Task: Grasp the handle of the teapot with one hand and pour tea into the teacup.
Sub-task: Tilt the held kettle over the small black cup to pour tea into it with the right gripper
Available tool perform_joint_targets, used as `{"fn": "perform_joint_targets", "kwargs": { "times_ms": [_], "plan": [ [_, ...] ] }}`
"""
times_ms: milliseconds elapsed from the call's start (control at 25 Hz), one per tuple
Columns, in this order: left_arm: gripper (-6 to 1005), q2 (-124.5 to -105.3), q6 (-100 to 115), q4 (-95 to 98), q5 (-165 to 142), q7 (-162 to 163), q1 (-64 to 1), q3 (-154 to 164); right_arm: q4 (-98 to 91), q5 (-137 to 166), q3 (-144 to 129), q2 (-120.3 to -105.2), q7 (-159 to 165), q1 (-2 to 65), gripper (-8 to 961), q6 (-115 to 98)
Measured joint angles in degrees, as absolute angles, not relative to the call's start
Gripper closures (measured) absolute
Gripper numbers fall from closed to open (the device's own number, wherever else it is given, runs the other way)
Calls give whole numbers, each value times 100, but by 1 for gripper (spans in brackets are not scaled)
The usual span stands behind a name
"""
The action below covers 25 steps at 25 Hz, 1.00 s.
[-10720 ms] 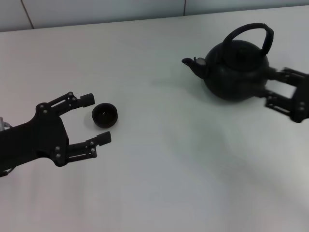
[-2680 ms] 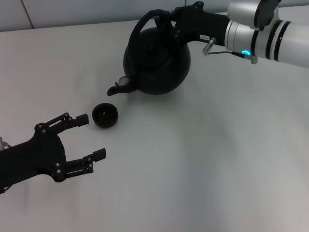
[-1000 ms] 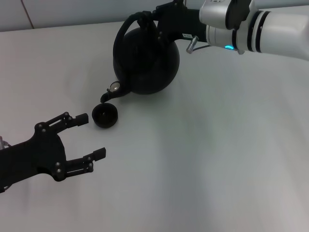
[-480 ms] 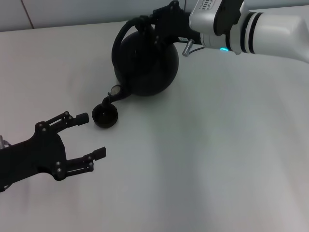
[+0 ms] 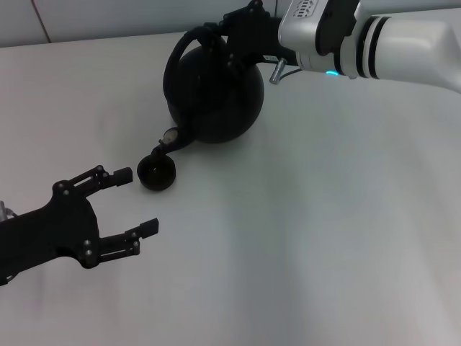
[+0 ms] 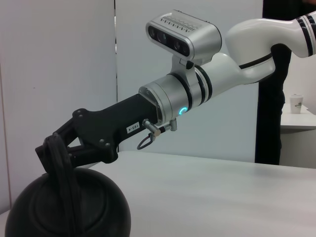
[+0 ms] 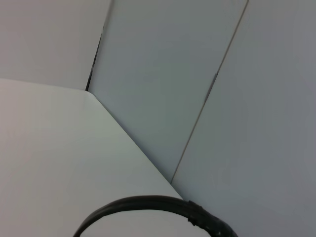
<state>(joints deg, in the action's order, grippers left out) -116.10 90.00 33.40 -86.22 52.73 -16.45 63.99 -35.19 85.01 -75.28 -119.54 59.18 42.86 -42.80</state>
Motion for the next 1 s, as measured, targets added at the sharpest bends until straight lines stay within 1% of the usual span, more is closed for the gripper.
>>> {"fn": "perform_joint_targets", "kwargs": {
  "times_ms": [1000],
  "plan": [
    [139,-11611,9000,3339,-8622,5273,-1661,6398,-3665,8517,-7602,-11948,5910,4244,824,-4280]
  ]
}}
